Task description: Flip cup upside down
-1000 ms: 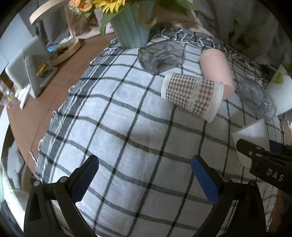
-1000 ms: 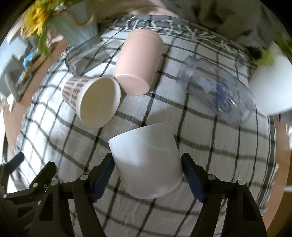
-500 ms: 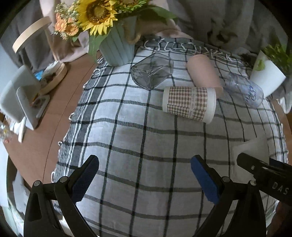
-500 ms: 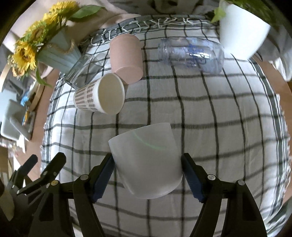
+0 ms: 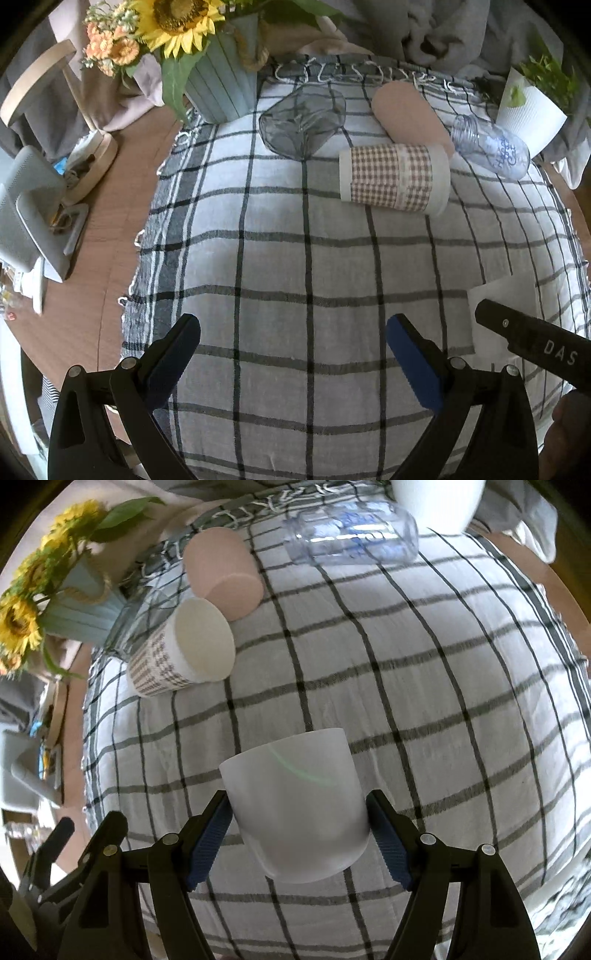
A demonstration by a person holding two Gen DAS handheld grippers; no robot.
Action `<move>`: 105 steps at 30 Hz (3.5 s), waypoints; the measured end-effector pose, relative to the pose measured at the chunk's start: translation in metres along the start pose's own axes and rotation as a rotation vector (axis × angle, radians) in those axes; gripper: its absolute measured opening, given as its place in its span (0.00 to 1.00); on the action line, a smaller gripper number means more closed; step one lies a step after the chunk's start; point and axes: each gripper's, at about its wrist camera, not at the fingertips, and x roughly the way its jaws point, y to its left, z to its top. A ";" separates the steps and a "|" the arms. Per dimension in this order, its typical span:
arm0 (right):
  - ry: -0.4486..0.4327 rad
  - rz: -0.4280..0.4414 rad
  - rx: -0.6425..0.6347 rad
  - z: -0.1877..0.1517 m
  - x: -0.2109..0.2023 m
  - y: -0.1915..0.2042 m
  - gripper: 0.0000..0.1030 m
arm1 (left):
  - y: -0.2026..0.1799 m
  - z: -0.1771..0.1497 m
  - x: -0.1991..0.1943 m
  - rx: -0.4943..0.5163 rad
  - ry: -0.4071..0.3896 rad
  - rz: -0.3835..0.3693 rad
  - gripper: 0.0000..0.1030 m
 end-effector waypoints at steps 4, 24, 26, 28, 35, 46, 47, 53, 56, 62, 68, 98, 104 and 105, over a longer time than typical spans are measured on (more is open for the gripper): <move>-0.002 -0.011 0.016 -0.002 0.002 0.000 0.72 | 0.001 -0.003 0.005 -0.003 0.018 -0.009 1.00; -0.079 -0.022 -0.083 0.002 -0.026 0.009 0.80 | -0.005 -0.011 -0.012 -0.051 0.000 0.007 1.00; -0.112 -0.028 -0.097 0.001 -0.039 0.008 0.80 | -0.013 -0.014 -0.019 -0.043 -0.011 -0.005 1.00; -0.142 -0.040 -0.110 -0.001 -0.051 0.004 0.80 | -0.020 -0.016 -0.024 -0.037 -0.018 -0.023 1.00; -0.198 -0.072 -0.118 -0.002 -0.078 -0.024 0.80 | -0.056 -0.022 -0.038 -0.029 -0.037 -0.120 1.00; -0.183 -0.129 -0.123 -0.001 -0.085 -0.083 0.80 | -0.116 -0.040 -0.038 -0.012 -0.041 -0.149 0.98; -0.180 -0.133 -0.125 -0.001 -0.084 -0.089 0.80 | -0.120 -0.041 -0.038 -0.013 -0.041 -0.149 0.98; -0.166 -0.149 -0.130 -0.002 -0.079 -0.112 0.80 | -0.143 -0.045 -0.030 -0.023 -0.042 -0.149 0.95; -0.157 -0.158 -0.126 -0.001 -0.076 -0.121 0.80 | -0.148 -0.044 -0.023 -0.034 -0.041 -0.138 0.94; -0.136 -0.174 -0.120 0.000 -0.068 -0.134 0.80 | -0.151 -0.042 -0.011 -0.055 -0.032 -0.124 0.89; -0.110 -0.178 -0.117 0.000 -0.060 -0.140 0.80 | -0.154 -0.038 -0.002 -0.061 -0.015 -0.122 0.83; -0.116 -0.121 -0.094 0.010 -0.065 -0.133 0.80 | -0.162 -0.026 -0.008 0.043 0.025 -0.168 0.64; -0.119 -0.109 -0.071 0.012 -0.065 -0.133 0.80 | -0.161 -0.018 -0.008 0.047 0.026 -0.183 0.64; -0.122 -0.109 -0.068 0.013 -0.066 -0.133 0.80 | -0.161 -0.016 -0.008 0.047 0.023 -0.184 0.64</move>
